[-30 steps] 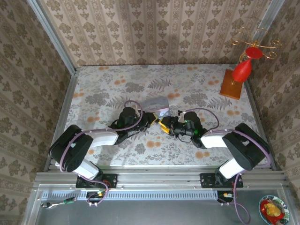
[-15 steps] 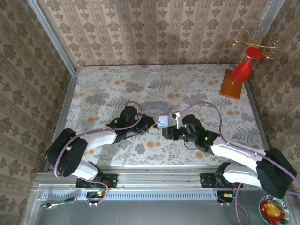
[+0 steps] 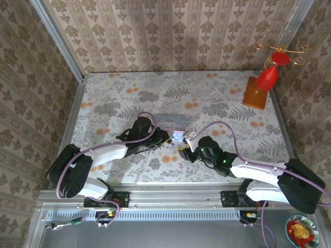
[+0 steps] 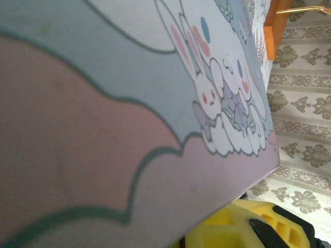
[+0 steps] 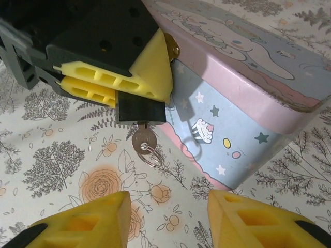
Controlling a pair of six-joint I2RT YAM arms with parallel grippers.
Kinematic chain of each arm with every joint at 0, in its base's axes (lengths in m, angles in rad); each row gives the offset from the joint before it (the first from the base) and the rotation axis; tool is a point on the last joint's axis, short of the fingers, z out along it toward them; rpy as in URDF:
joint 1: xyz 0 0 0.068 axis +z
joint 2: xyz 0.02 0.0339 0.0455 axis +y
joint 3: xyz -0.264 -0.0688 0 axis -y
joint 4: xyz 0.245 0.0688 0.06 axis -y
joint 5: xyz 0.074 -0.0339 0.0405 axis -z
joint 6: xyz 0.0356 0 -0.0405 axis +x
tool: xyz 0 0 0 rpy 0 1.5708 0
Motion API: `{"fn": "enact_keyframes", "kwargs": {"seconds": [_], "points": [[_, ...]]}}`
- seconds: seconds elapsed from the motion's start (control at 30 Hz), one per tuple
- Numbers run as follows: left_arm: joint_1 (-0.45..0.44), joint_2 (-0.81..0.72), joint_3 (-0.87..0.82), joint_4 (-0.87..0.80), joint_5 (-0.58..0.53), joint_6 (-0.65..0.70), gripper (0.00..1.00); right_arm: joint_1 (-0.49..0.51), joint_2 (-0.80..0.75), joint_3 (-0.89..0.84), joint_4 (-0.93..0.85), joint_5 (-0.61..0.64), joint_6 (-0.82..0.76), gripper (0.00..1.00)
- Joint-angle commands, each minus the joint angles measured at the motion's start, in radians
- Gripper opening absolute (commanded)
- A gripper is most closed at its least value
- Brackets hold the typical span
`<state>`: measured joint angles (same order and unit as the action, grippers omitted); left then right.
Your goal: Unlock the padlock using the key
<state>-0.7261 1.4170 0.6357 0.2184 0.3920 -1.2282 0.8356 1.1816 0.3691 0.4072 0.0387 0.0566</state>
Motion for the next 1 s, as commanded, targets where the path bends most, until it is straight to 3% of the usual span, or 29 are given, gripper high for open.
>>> {"fn": "enact_keyframes", "kwargs": {"seconds": [0.0, 0.33, 0.97], "points": [[-0.013, -0.033, 0.041, 0.007, 0.001, 0.032, 0.00, 0.020, 0.040, -0.037, 0.181, 0.016, -0.066, 0.43], [-0.036, -0.026, 0.058, -0.023, -0.012, 0.036, 0.00, 0.089, 0.193, -0.038, 0.409, 0.113, -0.178, 0.44], [-0.068, -0.025, 0.062, -0.044, -0.035, 0.036, 0.00, 0.123, 0.350, -0.005, 0.513, 0.208, -0.205, 0.37]]}}
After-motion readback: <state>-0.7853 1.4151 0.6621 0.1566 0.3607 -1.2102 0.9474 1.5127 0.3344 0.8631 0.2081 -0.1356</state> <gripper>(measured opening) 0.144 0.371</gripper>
